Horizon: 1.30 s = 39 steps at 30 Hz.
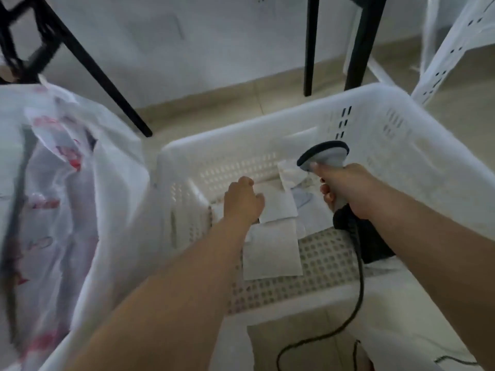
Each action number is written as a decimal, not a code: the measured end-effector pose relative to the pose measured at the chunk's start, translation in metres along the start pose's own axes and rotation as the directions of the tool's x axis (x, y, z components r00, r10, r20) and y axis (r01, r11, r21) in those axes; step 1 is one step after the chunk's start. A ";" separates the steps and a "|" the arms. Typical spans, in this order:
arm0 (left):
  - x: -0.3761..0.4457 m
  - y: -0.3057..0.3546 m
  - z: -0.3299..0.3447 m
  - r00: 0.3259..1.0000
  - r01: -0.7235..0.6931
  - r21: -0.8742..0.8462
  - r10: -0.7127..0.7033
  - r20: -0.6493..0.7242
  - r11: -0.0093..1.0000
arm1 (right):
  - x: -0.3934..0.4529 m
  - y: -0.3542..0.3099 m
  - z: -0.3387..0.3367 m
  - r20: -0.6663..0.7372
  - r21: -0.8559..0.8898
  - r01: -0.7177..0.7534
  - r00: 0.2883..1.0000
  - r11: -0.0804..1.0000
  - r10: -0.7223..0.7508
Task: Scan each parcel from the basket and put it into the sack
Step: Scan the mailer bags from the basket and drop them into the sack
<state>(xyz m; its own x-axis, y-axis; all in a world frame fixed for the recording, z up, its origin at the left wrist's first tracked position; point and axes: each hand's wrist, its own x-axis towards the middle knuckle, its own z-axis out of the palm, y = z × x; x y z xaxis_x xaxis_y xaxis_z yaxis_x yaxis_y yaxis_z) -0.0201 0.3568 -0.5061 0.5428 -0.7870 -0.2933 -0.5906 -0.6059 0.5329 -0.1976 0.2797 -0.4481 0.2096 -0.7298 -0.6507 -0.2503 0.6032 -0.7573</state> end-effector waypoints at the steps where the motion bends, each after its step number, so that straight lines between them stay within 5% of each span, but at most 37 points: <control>1: 0.015 -0.011 0.020 0.999 0.025 0.009 -0.026 0.035 1.000 | 0.022 0.007 0.003 0.020 -0.022 -0.047 0.999 0.999 0.047; 7: 0.100 -0.032 0.142 0.980 0.078 0.055 -0.087 0.178 0.995 | 0.149 0.041 0.015 0.054 -0.120 -0.272 0.959 0.955 0.280; 12: 0.142 -0.021 0.216 0.912 0.298 0.157 -0.330 0.244 0.941 | 0.206 0.064 0.009 0.049 -0.178 -0.312 0.945 0.933 0.325; 16: 0.147 -0.035 0.228 0.931 0.221 0.175 -0.261 0.255 0.959 | 0.216 0.075 0.003 0.077 -0.189 -0.332 0.933 0.924 0.351; 23: 0.103 -0.048 0.151 0.948 0.299 -0.165 -0.274 0.160 0.940 | 0.159 0.053 -0.008 0.107 -0.082 -0.279 0.952 0.957 0.286; 27: 0.060 -0.027 0.089 0.935 0.343 -0.569 -0.331 0.128 0.748 | 0.090 0.016 -0.029 0.062 -0.033 -0.138 0.988 0.990 0.140; 31: 0.006 0.024 0.009 0.968 0.222 -0.755 -0.229 0.098 0.617 | -0.003 -0.037 -0.053 0.085 -0.027 0.018 0.996 0.999 -0.016; 39: -0.103 0.106 -0.133 0.991 -0.029 -0.854 -0.096 -0.092 0.519 | -0.215 -0.129 -0.066 0.194 0.068 0.297 0.932 0.952 -0.305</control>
<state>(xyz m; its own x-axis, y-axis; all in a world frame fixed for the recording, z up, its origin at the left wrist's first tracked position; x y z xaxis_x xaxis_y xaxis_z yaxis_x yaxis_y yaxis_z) -0.0592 0.3891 -0.3138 0.6501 -0.7108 -0.2687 0.1874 -0.1927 0.9632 -0.2729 0.3376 -0.2064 0.4551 -0.8021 -0.3866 -0.1119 0.3792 -0.9185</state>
